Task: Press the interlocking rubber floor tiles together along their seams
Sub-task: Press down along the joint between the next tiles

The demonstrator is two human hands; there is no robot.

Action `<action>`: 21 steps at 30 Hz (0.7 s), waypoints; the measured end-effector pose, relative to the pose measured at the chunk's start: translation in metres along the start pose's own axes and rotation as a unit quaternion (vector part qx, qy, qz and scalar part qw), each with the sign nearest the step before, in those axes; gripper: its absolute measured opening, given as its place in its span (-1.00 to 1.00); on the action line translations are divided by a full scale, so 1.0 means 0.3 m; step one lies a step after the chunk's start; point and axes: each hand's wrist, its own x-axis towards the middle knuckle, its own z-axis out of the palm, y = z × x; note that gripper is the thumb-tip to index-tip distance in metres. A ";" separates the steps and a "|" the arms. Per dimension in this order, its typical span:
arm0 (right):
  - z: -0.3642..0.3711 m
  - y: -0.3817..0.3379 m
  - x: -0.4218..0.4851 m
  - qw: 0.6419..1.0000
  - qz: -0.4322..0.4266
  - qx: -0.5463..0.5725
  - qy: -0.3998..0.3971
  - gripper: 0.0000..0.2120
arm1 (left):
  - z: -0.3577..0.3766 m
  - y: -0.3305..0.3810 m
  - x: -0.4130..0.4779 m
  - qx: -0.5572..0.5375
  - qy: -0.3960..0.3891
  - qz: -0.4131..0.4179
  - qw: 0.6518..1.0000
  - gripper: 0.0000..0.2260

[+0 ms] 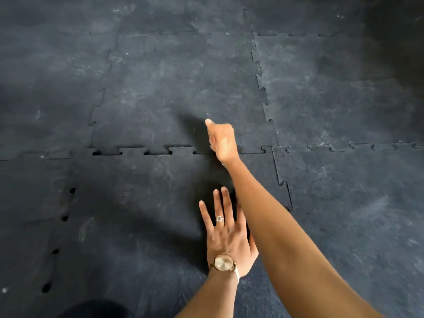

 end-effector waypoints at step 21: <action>-0.155 0.095 -0.061 0.749 -0.157 -0.642 -0.051 -0.30 | -0.133 -0.550 0.052 0.011 0.127 -0.065 0.990 -0.37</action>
